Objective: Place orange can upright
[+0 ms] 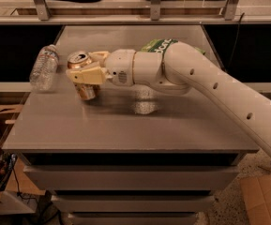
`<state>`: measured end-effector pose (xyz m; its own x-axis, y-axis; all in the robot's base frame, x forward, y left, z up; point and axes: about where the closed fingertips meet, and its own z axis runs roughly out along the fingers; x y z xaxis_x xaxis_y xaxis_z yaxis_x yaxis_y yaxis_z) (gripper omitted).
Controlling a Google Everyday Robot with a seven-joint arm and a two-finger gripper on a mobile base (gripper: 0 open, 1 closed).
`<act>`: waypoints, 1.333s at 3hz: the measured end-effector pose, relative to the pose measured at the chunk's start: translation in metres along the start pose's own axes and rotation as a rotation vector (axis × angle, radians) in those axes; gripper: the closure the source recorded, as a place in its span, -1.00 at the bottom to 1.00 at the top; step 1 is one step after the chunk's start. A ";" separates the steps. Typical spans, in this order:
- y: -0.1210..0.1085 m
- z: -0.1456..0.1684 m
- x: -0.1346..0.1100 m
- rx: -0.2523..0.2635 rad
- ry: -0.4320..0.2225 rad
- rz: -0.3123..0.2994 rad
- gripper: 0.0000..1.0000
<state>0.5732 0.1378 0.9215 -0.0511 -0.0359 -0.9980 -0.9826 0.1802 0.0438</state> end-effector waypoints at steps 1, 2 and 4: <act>0.000 0.000 0.001 -0.004 -0.013 -0.010 -0.32; 0.001 0.001 0.001 -0.010 -0.022 -0.022 -0.77; 0.000 0.002 0.000 -0.022 -0.030 -0.042 -1.00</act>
Offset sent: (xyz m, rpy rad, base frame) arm 0.0019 -0.0039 -0.0025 0.0264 -0.0410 0.0077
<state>0.5733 0.1401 0.9216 -0.0049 -0.0136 -0.9999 -0.9876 0.1573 0.0027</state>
